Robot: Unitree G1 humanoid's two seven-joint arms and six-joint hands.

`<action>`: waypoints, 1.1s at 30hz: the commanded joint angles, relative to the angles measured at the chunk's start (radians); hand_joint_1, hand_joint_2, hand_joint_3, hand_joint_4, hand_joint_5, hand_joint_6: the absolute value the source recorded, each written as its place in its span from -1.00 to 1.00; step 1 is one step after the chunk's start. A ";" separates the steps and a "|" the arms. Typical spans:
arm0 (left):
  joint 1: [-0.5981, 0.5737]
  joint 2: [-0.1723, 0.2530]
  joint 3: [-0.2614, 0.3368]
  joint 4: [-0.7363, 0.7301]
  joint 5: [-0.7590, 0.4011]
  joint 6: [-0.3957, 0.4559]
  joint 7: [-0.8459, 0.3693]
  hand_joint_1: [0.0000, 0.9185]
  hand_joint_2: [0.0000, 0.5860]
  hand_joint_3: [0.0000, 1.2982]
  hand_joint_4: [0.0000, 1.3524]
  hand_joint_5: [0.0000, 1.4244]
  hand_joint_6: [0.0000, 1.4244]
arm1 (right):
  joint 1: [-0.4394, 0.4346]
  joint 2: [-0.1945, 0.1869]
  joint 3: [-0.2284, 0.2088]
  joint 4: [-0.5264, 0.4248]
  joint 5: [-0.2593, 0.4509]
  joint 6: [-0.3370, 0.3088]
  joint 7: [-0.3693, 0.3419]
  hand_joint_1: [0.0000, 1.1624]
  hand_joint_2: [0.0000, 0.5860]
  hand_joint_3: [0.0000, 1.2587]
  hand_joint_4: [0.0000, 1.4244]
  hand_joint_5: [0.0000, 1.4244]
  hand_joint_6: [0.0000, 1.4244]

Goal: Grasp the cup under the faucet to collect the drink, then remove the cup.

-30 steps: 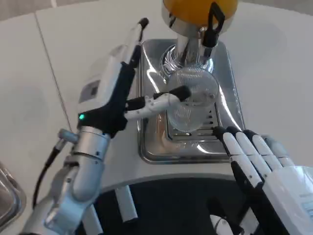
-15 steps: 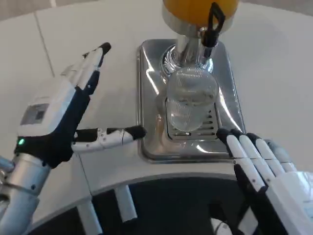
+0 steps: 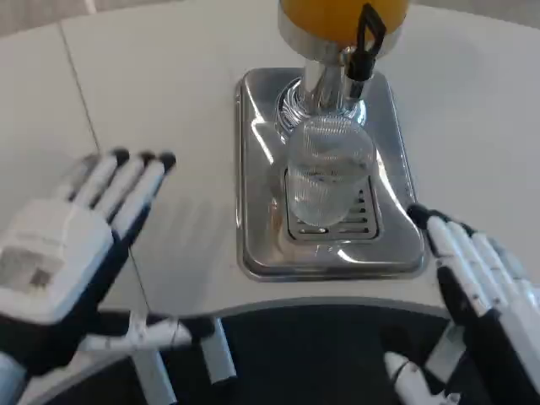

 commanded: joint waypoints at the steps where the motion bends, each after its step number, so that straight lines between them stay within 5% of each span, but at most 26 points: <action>1: 0.090 -0.038 -0.019 -0.040 0.068 0.029 0.012 -0.94 -0.92 -1.00 -1.00 -1.00 -1.00 | -0.051 0.030 -0.003 -0.006 0.077 0.056 0.000 -0.55 0.77 -1.00 -1.00 -1.00 -1.00; 11: 0.193 -0.114 -0.065 -0.031 0.169 0.053 0.115 -1.00 -0.87 -1.00 -1.00 -1.00 -1.00 | -0.317 0.094 0.042 0.072 0.161 0.176 -0.010 -0.99 0.56 -1.00 -1.00 -1.00 -1.00; 22: 0.237 -0.135 -0.085 -0.044 0.162 0.054 0.141 -1.00 -0.85 -1.00 -1.00 -1.00 -1.00 | -0.624 0.092 0.044 0.206 0.199 0.297 -0.075 -1.00 0.63 -1.00 -1.00 -1.00 -1.00; 33: 0.248 -0.146 -0.071 -0.048 0.127 0.056 0.128 -1.00 -0.83 -1.00 -1.00 -1.00 -1.00 | -0.795 0.099 0.051 0.279 0.206 0.343 -0.180 -1.00 0.72 -1.00 -1.00 -1.00 -1.00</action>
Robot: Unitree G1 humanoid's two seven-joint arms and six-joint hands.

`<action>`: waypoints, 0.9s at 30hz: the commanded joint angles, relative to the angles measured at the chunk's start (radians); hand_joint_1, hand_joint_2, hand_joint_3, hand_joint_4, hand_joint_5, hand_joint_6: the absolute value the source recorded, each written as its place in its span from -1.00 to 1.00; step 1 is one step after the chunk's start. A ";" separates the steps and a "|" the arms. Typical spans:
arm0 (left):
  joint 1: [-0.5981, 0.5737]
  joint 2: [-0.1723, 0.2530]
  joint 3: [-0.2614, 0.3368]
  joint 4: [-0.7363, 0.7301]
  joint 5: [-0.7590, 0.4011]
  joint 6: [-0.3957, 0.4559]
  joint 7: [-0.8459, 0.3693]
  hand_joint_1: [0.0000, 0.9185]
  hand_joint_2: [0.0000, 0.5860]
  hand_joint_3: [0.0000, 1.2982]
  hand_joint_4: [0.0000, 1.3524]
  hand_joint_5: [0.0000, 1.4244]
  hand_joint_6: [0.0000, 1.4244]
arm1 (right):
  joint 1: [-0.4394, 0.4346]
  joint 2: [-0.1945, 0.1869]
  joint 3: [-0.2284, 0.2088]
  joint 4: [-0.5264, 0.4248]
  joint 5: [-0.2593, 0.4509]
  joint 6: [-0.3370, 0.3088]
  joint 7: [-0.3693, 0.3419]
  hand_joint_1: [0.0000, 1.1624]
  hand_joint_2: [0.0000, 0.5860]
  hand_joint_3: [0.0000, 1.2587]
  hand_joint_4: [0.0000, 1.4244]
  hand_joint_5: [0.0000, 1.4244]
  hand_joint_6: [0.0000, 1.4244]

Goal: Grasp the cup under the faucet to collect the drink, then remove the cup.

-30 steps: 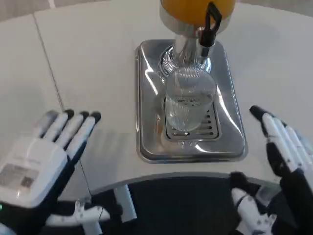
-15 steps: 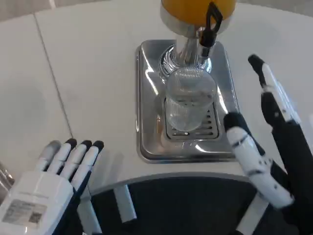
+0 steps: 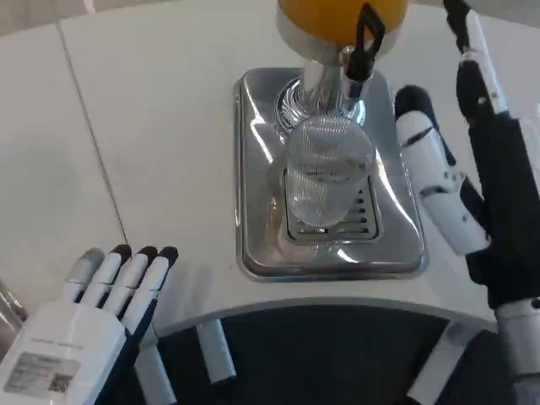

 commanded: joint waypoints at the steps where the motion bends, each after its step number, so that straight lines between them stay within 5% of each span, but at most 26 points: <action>1: 0.016 -0.007 0.007 -0.009 -0.028 0.002 -0.003 -1.00 -0.83 -1.00 -1.00 -1.00 -1.00 | -0.054 0.038 0.012 0.018 -0.004 0.027 -0.053 -1.00 0.72 -1.00 -1.00 -1.00 -1.00; 15: 0.037 0.001 0.027 -0.037 -0.050 -0.012 0.001 -1.00 -0.83 -1.00 -1.00 -1.00 -1.00 | -0.273 0.068 0.068 0.183 -0.004 0.138 -0.179 -1.00 0.76 -1.00 -1.00 -1.00 -1.00; 22: 0.048 -0.003 0.047 -0.038 -0.055 -0.024 0.013 -1.00 -0.83 -1.00 -1.00 -1.00 -1.00 | -0.346 0.078 0.068 0.264 0.041 0.122 -0.219 -1.00 0.77 -1.00 -1.00 -1.00 -1.00; 27: 0.051 -0.009 0.048 -0.033 -0.059 -0.024 0.013 -1.00 -0.82 -1.00 -1.00 -1.00 -1.00 | -0.330 0.100 0.114 0.328 0.078 0.075 -0.277 -1.00 0.79 -1.00 -1.00 -1.00 -1.00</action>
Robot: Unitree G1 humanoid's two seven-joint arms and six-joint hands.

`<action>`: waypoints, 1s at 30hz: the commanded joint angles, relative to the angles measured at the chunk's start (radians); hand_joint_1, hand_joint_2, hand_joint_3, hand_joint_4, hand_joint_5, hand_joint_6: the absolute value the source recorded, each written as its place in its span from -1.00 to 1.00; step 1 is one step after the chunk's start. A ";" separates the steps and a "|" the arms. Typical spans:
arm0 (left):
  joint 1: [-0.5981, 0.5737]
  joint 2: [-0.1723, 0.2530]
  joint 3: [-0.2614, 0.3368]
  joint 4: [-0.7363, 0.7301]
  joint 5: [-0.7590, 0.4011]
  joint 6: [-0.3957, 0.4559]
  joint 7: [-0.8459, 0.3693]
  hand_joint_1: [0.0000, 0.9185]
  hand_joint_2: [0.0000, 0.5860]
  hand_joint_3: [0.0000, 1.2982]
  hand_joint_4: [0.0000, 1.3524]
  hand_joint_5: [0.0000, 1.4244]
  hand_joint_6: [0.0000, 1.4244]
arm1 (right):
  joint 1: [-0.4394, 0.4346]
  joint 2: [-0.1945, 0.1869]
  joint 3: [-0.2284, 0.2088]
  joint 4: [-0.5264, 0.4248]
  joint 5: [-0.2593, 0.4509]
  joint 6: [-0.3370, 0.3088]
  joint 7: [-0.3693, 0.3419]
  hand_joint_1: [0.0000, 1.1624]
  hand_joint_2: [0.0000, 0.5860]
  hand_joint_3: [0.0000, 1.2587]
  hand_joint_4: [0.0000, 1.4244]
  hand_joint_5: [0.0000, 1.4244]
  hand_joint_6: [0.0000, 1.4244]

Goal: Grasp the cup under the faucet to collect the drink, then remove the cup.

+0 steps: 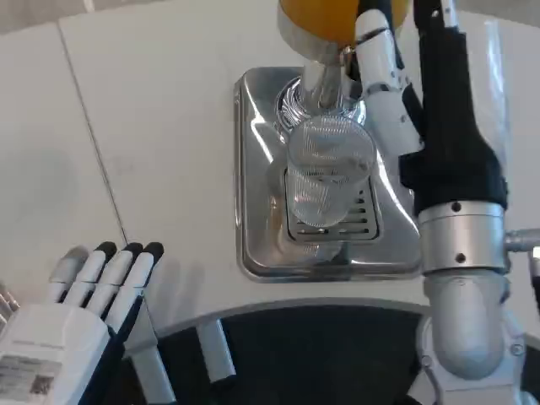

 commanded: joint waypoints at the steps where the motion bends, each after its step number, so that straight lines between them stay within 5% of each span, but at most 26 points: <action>1: 0.012 -0.007 0.004 -0.002 -0.015 -0.009 0.013 -1.00 -0.82 -1.00 -1.00 -1.00 -1.00 | 0.014 0.045 0.044 0.046 0.034 -0.052 -0.057 -1.00 0.79 -1.00 -1.00 -1.00 -1.00; 9: 0.009 -0.006 0.012 0.004 -0.024 -0.006 0.011 -1.00 -0.81 -1.00 -1.00 -1.00 -1.00 | -0.013 0.032 0.056 0.101 0.098 -0.074 -0.071 -1.00 0.81 -1.00 -1.00 -1.00 -1.00; 19: -0.005 -0.006 0.010 0.012 -0.030 -0.007 0.009 -1.00 -0.81 -1.00 -1.00 -1.00 -1.00 | -0.049 -0.002 0.046 0.114 0.153 -0.028 0.027 -1.00 0.81 -1.00 -1.00 -1.00 -1.00; 30: -0.023 -0.013 0.008 0.028 -0.043 -0.006 0.007 -1.00 -0.81 -1.00 -1.00 -1.00 -1.00 | -0.142 -0.069 0.044 0.022 0.086 0.123 0.188 -1.00 0.73 -0.99 -1.00 -1.00 -1.00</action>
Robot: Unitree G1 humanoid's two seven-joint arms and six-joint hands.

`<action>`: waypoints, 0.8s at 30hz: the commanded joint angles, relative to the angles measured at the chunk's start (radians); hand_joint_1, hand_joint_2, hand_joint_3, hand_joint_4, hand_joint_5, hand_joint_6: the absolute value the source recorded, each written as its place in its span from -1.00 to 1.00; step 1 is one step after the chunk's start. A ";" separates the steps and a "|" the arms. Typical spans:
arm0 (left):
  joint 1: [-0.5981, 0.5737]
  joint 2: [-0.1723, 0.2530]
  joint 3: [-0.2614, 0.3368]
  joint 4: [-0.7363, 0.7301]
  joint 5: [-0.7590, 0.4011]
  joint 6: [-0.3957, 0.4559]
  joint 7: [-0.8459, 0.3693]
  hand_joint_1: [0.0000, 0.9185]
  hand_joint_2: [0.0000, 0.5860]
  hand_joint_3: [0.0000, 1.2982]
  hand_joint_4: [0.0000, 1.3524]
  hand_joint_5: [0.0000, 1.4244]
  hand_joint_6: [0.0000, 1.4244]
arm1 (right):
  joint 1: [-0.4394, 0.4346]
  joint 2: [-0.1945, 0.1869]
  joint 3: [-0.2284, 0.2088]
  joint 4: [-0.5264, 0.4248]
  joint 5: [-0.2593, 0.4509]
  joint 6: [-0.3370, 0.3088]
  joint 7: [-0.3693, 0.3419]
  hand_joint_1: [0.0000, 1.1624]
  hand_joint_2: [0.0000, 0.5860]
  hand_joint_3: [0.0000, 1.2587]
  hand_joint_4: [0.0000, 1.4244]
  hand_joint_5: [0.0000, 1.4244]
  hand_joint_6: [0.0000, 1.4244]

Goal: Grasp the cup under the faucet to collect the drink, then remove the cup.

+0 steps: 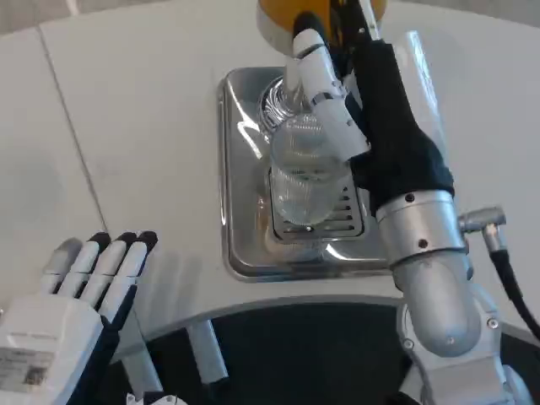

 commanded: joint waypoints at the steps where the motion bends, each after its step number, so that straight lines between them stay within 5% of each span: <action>1: 0.000 -0.007 -0.002 0.018 -0.011 -0.004 0.007 -1.00 -0.81 -1.00 -1.00 -1.00 -1.00 | -0.063 -0.020 0.010 -0.040 -0.032 0.069 0.071 -1.00 0.72 -0.98 -1.00 -1.00 -1.00; 19: -0.061 -0.001 -0.004 0.053 -0.017 -0.005 0.000 -1.00 -0.82 -1.00 -1.00 -1.00 -1.00 | 0.038 -0.020 0.129 -0.041 -0.087 0.065 0.069 -1.00 0.81 -0.92 -1.00 -1.00 -1.00; 24: -0.071 -0.009 -0.009 0.059 -0.020 -0.001 0.001 -1.00 -0.82 -1.00 -1.00 -1.00 -1.00 | 0.027 -0.033 0.164 -0.062 -0.176 0.100 0.091 -1.00 0.86 -0.92 -1.00 -1.00 -1.00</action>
